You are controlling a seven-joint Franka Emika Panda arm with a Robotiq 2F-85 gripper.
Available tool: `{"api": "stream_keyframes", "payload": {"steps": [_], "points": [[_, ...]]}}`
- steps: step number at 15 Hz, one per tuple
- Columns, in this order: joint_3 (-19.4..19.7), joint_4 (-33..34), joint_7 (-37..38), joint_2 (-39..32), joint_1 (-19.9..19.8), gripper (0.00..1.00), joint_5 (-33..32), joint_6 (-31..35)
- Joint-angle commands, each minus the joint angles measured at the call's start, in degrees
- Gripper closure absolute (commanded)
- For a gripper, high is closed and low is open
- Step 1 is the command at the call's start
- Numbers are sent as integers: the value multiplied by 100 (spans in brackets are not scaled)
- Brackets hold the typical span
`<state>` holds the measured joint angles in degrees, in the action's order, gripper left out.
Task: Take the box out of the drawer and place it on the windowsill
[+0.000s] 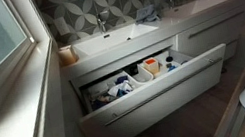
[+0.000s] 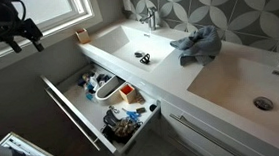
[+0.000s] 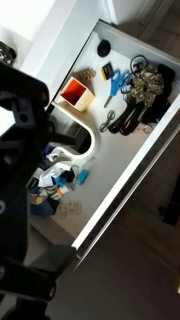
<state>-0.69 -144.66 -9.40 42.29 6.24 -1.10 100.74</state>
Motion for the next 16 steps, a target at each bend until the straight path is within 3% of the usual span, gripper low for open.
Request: {"api": "stream_keyframes", "payload": {"steps": [1,8,10,16], "points": [[-8,13,-3,-4,-8,0,5,-13],[-8,13,-3,-4,-8,0,5,-13],[144,99,9,-283,-52,0,160,141],[430,-79,350,-1075,-452,0,186,1215]]}}
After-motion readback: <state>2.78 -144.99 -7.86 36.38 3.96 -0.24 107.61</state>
